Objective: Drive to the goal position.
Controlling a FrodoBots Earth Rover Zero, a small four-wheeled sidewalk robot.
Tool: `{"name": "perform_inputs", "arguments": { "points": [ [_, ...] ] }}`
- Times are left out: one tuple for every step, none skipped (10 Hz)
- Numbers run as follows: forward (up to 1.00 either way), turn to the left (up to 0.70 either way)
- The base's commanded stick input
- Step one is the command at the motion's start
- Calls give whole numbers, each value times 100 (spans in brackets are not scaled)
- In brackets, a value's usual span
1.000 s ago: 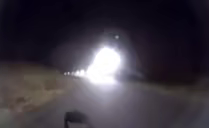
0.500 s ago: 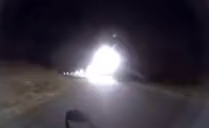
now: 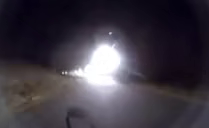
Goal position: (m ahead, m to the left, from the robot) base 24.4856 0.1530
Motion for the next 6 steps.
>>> {"name": "perform_inputs", "arguments": {
  "points": [
    [100,7],
    [100,8],
    [100,8],
    [100,4],
    [100,4],
    [100,4]
  ]
}}
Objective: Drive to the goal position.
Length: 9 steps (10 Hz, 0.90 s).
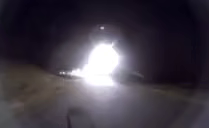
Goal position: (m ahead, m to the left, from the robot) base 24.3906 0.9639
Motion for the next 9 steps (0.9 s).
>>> {"name": "perform_inputs", "arguments": {
  "points": [
    [100,4],
    [100,9],
    [100,14],
    [100,17],
    [100,14],
    [100,10],
    [100,10],
    [100,10],
    [100,12]
  ]
}}
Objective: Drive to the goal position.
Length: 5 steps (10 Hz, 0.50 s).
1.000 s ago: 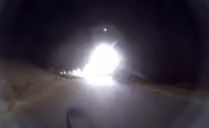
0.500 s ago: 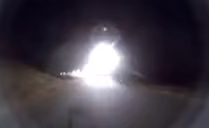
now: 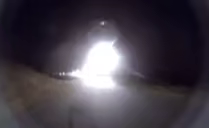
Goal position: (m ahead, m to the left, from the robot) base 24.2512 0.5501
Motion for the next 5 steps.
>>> {"name": "perform_inputs", "arguments": {
  "points": [
    [100,15],
    [100,12],
    [100,11],
    [100,13],
    [100,15]
  ]
}}
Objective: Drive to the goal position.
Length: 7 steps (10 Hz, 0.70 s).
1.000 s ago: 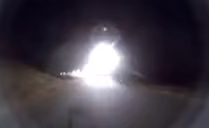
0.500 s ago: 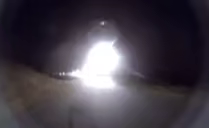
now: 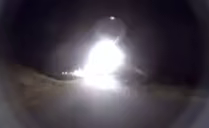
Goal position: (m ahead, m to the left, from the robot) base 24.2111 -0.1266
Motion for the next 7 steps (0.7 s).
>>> {"name": "perform_inputs", "arguments": {
  "points": [
    [100,17],
    [100,16],
    [100,13],
    [100,6],
    [100,6],
    [100,6],
    [100,5]
  ]
}}
